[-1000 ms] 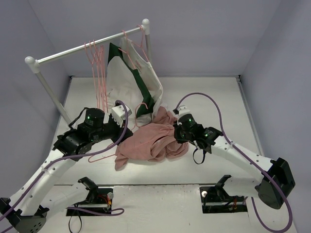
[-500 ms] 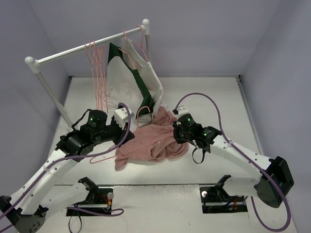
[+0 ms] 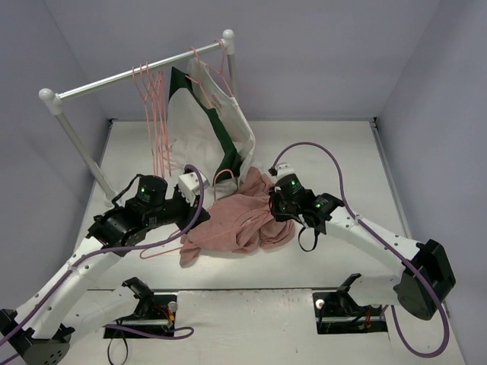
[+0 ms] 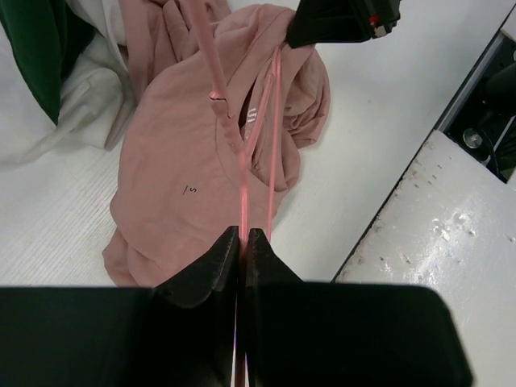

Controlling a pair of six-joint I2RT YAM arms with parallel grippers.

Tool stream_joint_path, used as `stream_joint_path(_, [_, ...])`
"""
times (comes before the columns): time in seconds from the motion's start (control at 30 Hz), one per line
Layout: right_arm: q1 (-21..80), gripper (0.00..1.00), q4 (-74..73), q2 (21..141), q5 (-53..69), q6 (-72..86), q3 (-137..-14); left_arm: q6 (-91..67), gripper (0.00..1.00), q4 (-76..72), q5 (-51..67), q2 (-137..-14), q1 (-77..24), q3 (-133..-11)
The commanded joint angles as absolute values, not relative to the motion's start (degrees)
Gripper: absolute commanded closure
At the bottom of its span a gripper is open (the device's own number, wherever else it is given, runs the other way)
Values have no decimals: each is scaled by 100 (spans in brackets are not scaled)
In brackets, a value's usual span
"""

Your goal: Place the t-shirt on the hanger

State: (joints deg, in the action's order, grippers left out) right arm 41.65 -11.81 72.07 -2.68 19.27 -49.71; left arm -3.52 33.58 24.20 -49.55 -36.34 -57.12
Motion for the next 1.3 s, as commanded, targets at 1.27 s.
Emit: stream_joint_path(1.27, [4140, 100, -1199, 7108, -413, 1509, -5722, -346, 100, 1533, 2302, -5367, -4096, -5701])
